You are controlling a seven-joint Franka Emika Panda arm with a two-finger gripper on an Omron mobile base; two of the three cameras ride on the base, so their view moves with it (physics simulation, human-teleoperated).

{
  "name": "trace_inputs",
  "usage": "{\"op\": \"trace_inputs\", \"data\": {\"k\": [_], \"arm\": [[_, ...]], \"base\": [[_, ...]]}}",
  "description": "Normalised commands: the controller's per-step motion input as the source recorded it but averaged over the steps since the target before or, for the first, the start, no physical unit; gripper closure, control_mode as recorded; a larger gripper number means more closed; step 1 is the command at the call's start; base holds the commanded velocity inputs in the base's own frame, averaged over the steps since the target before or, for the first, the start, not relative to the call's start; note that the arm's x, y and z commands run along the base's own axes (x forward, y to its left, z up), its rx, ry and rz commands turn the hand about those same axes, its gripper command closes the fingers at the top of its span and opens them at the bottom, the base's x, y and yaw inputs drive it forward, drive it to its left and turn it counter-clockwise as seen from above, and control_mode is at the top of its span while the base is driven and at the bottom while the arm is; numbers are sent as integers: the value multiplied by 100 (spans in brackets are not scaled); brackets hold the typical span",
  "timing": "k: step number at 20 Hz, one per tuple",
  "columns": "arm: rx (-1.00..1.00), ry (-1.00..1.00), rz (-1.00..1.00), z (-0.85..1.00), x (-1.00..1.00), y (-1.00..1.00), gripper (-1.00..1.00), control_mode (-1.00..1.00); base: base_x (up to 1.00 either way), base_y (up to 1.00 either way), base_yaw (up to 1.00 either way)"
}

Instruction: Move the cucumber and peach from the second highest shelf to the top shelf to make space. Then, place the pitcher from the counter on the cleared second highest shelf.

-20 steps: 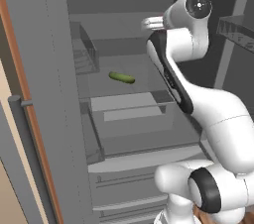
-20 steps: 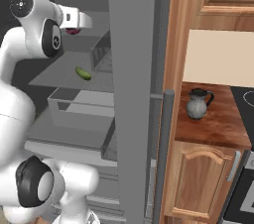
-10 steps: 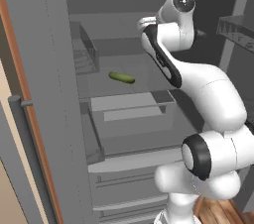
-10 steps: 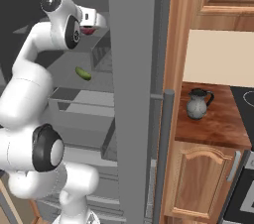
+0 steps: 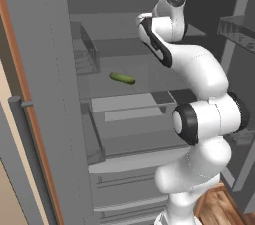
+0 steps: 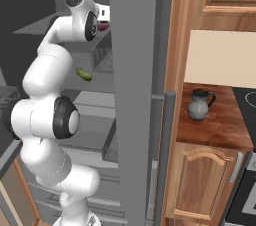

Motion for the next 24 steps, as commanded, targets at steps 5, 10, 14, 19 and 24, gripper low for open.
{"op": "trace_inputs", "data": {"k": [5, 10, 14, 19, 24], "arm": [[-1, 5, 0, -17, 90, -2, -100, -100], [-10, -5, -3, -53, 16, 0, -100, -100], [-11, -27, -7, -67, -17, 4, -100, -100], [-7, -34, -10, -52, -6, 2, -100, -100], [-1, 3, -10, -11, -2, 0, -100, -100]], "base": [[0, 0, 0], [0, 0, 0], [0, 0, 0], [0, 0, 0], [0, 0, 0]]}}
